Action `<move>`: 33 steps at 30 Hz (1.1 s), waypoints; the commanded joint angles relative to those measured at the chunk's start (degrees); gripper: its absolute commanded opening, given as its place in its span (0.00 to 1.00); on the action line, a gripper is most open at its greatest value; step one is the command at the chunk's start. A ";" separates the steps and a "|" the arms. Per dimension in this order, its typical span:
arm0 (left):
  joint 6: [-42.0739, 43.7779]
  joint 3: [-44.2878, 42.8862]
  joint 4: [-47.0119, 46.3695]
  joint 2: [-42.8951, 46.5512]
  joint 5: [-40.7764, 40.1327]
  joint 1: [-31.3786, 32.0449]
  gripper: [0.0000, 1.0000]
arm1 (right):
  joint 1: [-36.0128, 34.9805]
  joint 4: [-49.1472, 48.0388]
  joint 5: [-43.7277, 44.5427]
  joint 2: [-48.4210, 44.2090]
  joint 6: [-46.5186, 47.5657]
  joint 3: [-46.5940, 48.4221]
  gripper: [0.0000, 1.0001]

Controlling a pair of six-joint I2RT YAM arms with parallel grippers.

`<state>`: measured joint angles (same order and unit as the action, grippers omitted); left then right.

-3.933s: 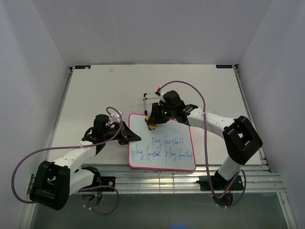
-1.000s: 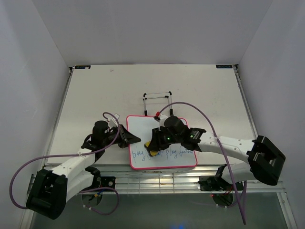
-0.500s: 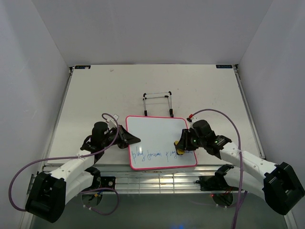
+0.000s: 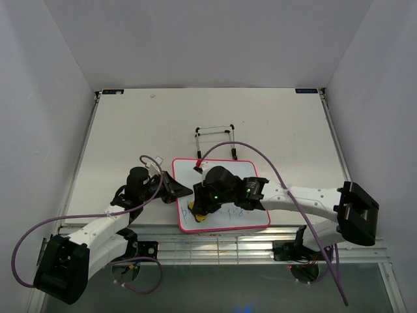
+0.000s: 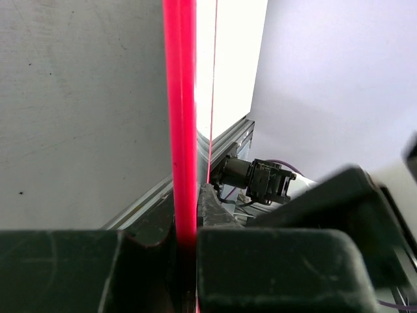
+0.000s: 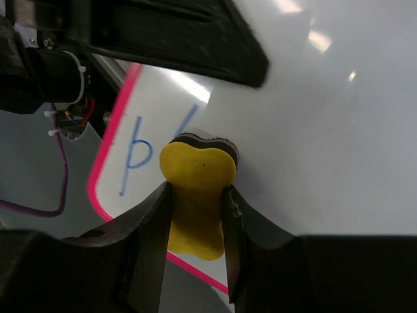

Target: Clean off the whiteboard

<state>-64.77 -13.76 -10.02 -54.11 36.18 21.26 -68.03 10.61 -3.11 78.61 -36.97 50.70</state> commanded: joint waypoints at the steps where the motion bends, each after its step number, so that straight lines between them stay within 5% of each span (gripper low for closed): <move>1: 1.14 0.49 2.11 0.23 -10.34 0.36 0.00 | -4.21 0.02 -0.66 7.41 0.23 7.54 0.35; 19: 1.23 2.07 2.29 2.43 -9.47 0.45 0.00 | -1.32 11.97 17.00 5.50 3.22 3.18 0.34; 33: 1.32 1.01 2.37 1.64 -9.55 0.72 0.00 | -7.38 10.04 3.73 12.97 10.69 16.45 0.35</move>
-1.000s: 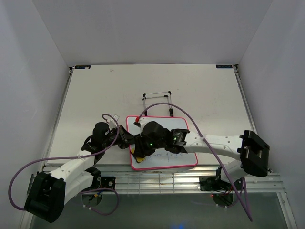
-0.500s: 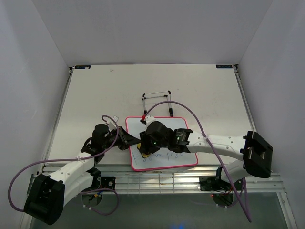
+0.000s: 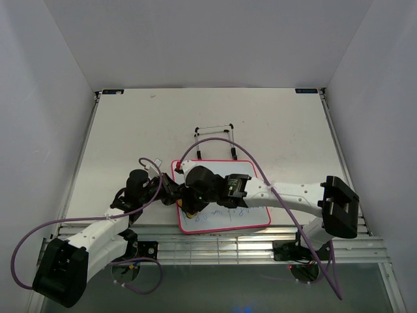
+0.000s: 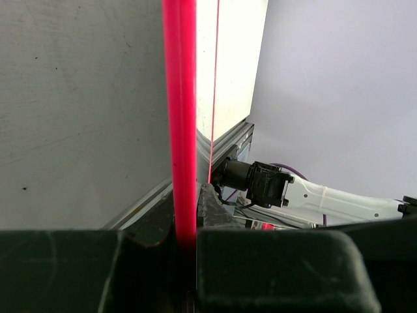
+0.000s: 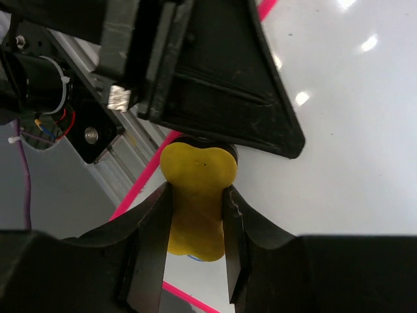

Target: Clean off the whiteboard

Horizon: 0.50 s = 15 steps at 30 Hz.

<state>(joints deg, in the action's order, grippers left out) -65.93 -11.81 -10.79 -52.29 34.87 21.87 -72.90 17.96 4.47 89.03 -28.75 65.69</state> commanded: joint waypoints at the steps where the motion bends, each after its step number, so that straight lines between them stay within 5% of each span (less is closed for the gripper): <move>1: 2.47 -0.93 3.14 -0.18 -8.33 0.10 0.00 | -2.94 2.79 -3.85 2.72 2.30 1.37 0.35; 15: 2.74 -1.99 3.32 -1.14 -9.47 0.10 0.00 | -9.18 8.93 0.89 -1.05 -2.18 -5.93 0.34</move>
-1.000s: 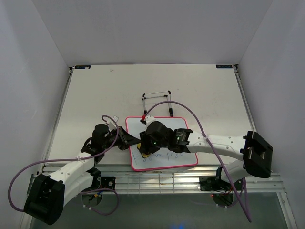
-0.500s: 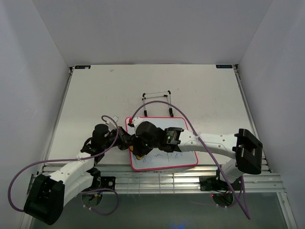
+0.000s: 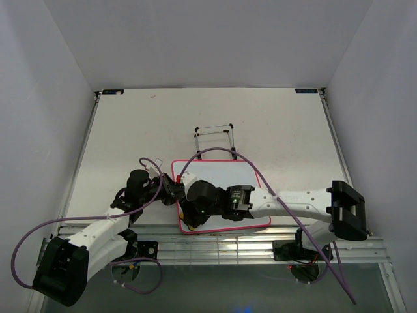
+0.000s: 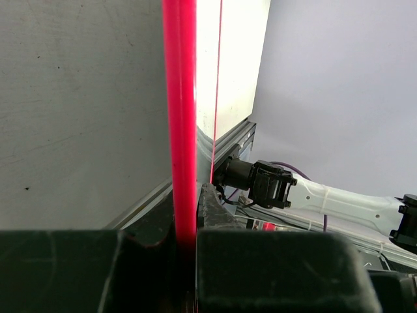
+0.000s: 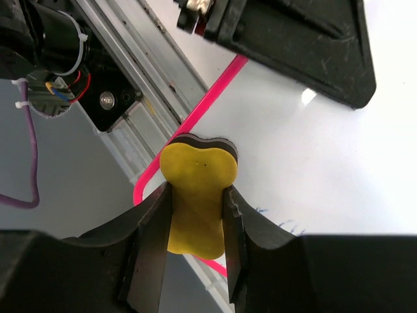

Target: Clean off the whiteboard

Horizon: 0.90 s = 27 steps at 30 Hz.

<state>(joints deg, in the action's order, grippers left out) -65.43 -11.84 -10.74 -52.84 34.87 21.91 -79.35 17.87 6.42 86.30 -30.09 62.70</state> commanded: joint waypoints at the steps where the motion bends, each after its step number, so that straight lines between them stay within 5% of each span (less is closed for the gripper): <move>1: 2.24 -1.96 3.27 -0.69 -9.47 0.06 0.00 | -2.91 9.46 -0.79 1.50 -0.85 -2.84 0.34; 27: 1.97 -1.17 3.45 1.77 -8.33 1.29 0.00 | 3.68 9.91 6.51 9.58 2.31 9.99 0.34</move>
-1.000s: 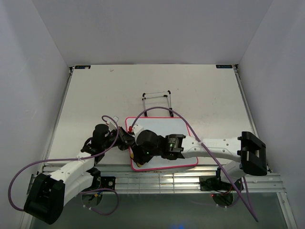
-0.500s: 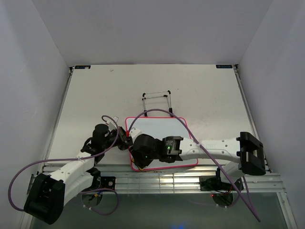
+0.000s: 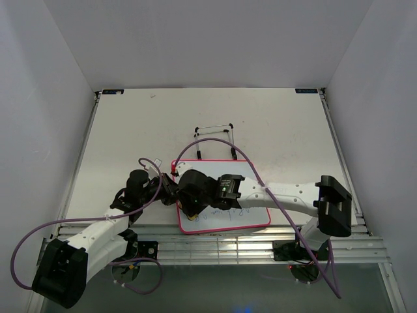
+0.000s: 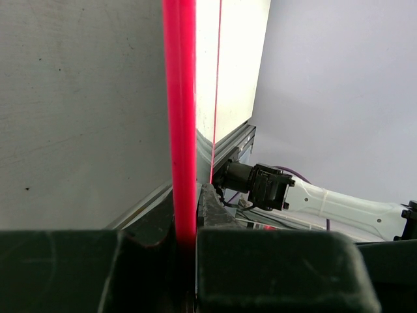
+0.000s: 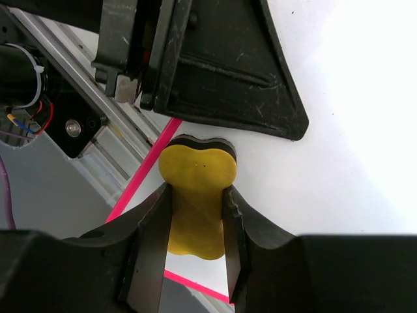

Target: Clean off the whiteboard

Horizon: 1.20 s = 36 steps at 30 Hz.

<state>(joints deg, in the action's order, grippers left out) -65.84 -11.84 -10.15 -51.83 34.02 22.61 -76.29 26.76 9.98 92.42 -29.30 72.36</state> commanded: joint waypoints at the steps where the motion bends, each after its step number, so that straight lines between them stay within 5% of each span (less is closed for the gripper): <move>1: 2.39 -1.17 2.86 0.77 -7.56 0.59 0.00 | 0.70 1.01 2.59 3.55 1.79 0.50 0.34; 7: 2.91 -1.70 2.94 0.16 -7.83 0.59 0.00 | 0.62 -2.92 -3.64 0.84 2.14 -4.67 0.34; 15: 2.83 -1.44 2.68 -0.20 -8.44 0.59 0.00 | 3.51 -9.09 -6.64 -9.09 -3.39 -27.05 0.34; 24: 3.00 -1.09 2.77 1.03 -8.27 0.59 0.00 | 20.55 -8.84 -6.02 -23.77 -5.33 -46.33 0.34; 29: 2.39 -0.12 2.68 1.30 -8.62 0.59 0.00 | 19.61 -9.36 -9.26 -24.67 -5.41 -45.39 0.34; 36: 0.46 0.76 3.38 3.23 -10.20 0.59 0.00 | 3.29 -15.24 -7.52 -17.11 -10.60 -32.67 0.34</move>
<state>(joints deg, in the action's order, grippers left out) -66.61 -11.20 -9.34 -50.00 33.15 23.14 -64.55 4.86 6.09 69.17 -37.60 36.47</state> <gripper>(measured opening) 0.164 0.391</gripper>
